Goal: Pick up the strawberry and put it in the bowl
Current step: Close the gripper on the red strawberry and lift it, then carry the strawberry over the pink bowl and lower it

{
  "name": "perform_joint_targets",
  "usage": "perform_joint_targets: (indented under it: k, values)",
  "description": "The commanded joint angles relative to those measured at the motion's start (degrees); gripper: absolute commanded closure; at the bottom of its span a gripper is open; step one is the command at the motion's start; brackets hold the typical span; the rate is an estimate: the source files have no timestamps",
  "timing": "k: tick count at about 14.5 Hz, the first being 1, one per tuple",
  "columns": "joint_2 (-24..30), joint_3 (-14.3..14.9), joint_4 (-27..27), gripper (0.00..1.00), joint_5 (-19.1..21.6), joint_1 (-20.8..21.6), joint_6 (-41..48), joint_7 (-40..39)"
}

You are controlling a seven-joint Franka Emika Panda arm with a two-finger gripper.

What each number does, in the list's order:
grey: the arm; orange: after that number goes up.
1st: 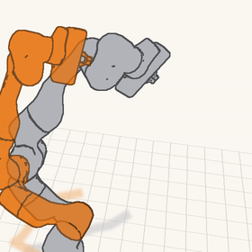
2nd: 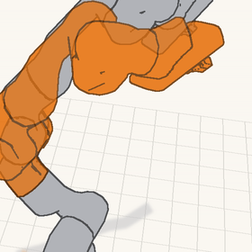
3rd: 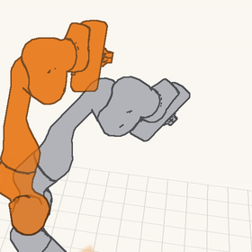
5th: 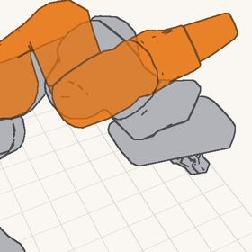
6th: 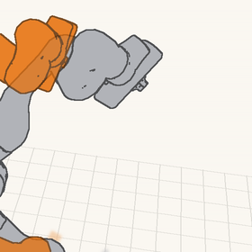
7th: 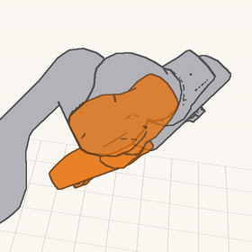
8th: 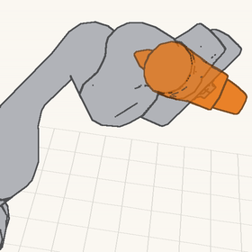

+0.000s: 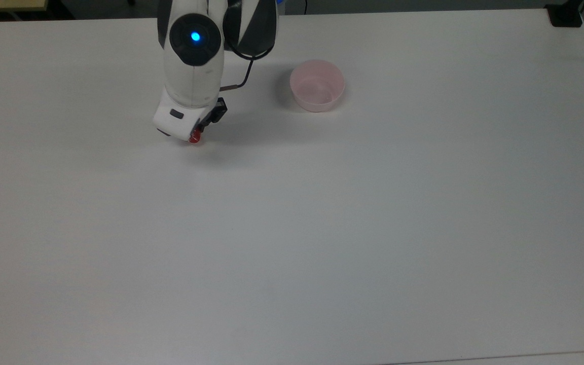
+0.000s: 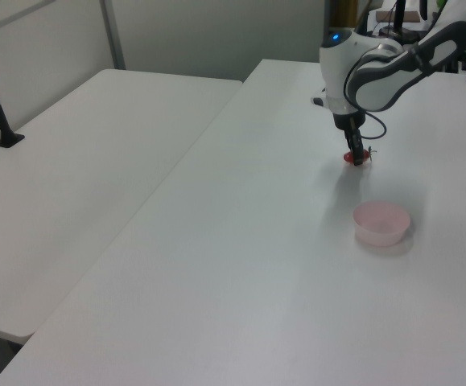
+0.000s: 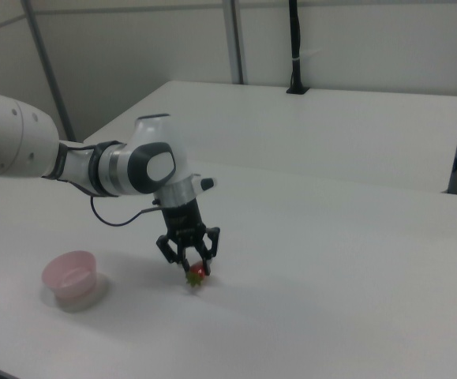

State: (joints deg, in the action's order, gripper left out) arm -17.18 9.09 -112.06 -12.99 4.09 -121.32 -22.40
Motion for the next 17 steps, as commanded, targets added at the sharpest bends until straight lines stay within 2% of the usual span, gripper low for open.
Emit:
perform_joint_targets:
  k: [1, 3, 5, 7, 9, 13, 17]
  values:
    - [8.4, 3.1, -0.1, 0.71, 0.9, 1.9, 1.0, -1.0]
    - [10.8, 3.7, 1.3, 0.71, 2.0, 4.2, 4.5, -1.0]
    - [13.0, 5.1, 1.6, 0.71, 3.7, 9.0, 8.5, -0.4]
    - [14.1, 4.5, 1.6, 0.71, 7.5, 13.5, 11.7, 2.0]
    - [14.7, 4.4, 1.4, 0.7, 8.2, 17.4, 15.2, 6.0]
    - [15.2, 1.8, -2.0, 0.69, 8.4, 23.8, 18.5, 10.2]
    - [12.4, -0.9, -4.7, 0.67, 8.4, 27.8, 18.1, 14.5]
